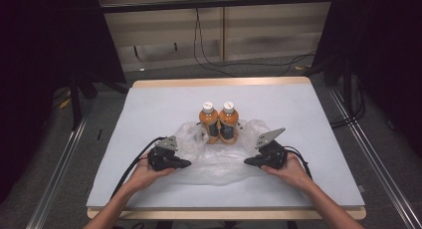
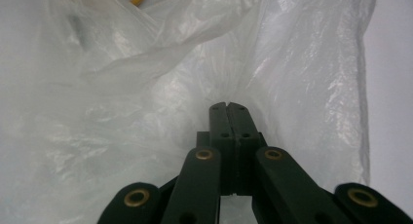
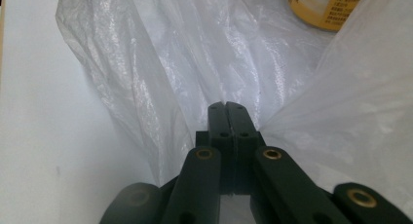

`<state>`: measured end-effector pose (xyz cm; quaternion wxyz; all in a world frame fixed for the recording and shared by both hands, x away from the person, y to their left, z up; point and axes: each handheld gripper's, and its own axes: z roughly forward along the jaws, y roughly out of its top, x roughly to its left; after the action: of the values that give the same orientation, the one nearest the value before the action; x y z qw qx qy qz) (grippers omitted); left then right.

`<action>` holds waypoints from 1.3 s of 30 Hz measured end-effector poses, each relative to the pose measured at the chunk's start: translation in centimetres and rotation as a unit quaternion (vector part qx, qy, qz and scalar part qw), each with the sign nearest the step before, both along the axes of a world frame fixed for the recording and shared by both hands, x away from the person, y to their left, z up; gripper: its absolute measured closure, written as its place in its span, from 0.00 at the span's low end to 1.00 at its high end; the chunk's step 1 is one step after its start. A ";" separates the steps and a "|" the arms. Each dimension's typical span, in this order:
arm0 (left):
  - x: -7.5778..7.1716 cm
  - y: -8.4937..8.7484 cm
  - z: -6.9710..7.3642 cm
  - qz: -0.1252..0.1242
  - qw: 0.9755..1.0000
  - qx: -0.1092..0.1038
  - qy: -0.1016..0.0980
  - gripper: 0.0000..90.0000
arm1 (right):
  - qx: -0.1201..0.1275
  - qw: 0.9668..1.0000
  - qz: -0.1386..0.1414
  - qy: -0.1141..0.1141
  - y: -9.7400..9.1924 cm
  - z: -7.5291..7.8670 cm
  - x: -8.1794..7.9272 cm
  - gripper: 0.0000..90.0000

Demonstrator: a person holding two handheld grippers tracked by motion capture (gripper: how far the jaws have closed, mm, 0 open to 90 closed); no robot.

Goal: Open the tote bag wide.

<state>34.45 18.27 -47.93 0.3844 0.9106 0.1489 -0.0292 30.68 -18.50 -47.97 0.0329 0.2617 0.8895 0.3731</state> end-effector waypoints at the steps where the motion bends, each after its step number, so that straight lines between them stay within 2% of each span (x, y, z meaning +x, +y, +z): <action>1: 0.0 0.0 0.0 0.000 1.000 -0.004 0.003 1.00 | 0.005 1.000 0.001 0.000 0.0 -0.1 -0.1 1.00; 3: -0.1 0.1 -0.1 0.001 1.000 -0.011 0.008 1.00 | 0.006 1.000 -0.003 -0.001 -0.1 -0.1 -0.1 0.99; 4: -0.1 0.1 -0.1 0.003 1.000 -0.011 0.009 0.98 | 0.009 1.000 -0.005 0.002 -0.1 -0.1 -0.1 0.96; 5: -0.1 0.1 -0.1 0.002 1.000 -0.019 0.012 0.94 | 0.016 1.000 -0.007 -0.004 -0.1 0.0 0.0 0.89; 6: -0.1 0.0 0.0 0.006 1.000 -0.021 0.011 0.91 | 0.028 1.000 -0.013 -0.006 -0.2 0.3 0.0 0.84; 8: -0.1 0.0 0.5 0.006 0.999 -0.032 0.006 0.86 | 0.047 0.999 -0.016 -0.015 -0.5 1.0 0.1 0.80; 9: -0.2 0.0 0.7 0.014 0.999 -0.042 0.006 0.83 | 0.056 0.998 -0.020 -0.018 -0.6 1.3 0.1 0.77; 10: -0.2 0.2 1.0 0.016 0.999 -0.041 0.001 0.80 | 0.062 0.998 -0.022 -0.021 -0.7 1.6 0.1 0.76; 11: -0.2 0.2 1.1 0.018 0.998 -0.052 0.002 0.78 | 0.066 0.997 -0.024 -0.025 -0.8 1.9 0.1 0.74; 15: -0.5 0.6 2.2 0.021 0.997 -0.069 -0.009 0.71 | 0.079 0.996 -0.029 -0.034 -1.2 2.8 -0.1 0.67; 18: -0.5 0.6 3.3 0.030 0.995 -0.090 -0.017 0.70 | 0.089 0.994 -0.034 -0.046 -1.5 3.8 -0.2 0.66; 20: -0.3 0.4 4.2 0.024 0.994 -0.100 -0.028 0.71 | 0.098 0.993 -0.036 -0.057 -1.7 4.6 0.0 0.67; 22: -0.3 0.1 5.0 0.018 0.994 -0.105 -0.035 0.74 | 0.105 0.992 -0.038 -0.065 -1.7 5.3 0.2 0.72; 23: -0.3 -0.3 5.3 0.015 0.993 -0.109 -0.036 0.80 | 0.104 0.991 -0.040 -0.068 -1.6 5.7 0.3 0.77; 25: -0.2 -1.2 5.9 0.008 0.993 -0.106 -0.043 0.85 | 0.102 0.991 -0.040 -0.075 -1.4 6.2 0.8 0.84; 26: 0.0 -1.8 6.2 0.002 0.994 -0.101 -0.047 0.88 | 0.098 0.992 -0.039 -0.074 -1.1 6.4 1.1 0.88; 28: 0.2 -3.2 6.5 -0.008 0.994 -0.094 -0.051 0.89 | 0.085 0.993 -0.036 -0.076 -0.6 6.6 1.7 0.89; 29: 0.3 -3.7 6.6 -0.013 0.994 -0.096 -0.051 0.92 | 0.078 0.994 -0.031 -0.072 -0.2 6.7 2.1 0.96; 30: 0.5 -4.3 6.7 -0.018 0.994 -0.090 -0.051 0.94 | 0.070 0.994 -0.028 -0.073 0.0 6.7 2.3 0.98; 33: 1.5 -6.0 6.5 -0.018 0.997 -0.055 -0.059 0.97 | 0.046 0.996 -0.021 -0.069 0.8 6.6 3.2 1.00; 37: 3.4 -6.7 5.1 0.002 0.998 -0.020 -0.055 1.00 | 0.014 0.998 -0.009 -0.054 1.6 6.0 4.5 1.00; 38: 3.7 -6.7 4.8 0.004 0.999 -0.004 -0.052 1.00 | 0.005 0.999 -0.008 -0.043 1.7 5.7 4.8 1.00; 39: 4.0 -6.7 4.4 0.004 0.999 0.007 -0.054 1.00 | -0.007 0.999 -0.005 -0.042 1.8 5.3 5.1 1.00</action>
<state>38.42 11.57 -43.57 0.3855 0.9130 0.1317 0.0220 35.74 -16.68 -42.64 0.0744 0.2501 0.8886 0.3773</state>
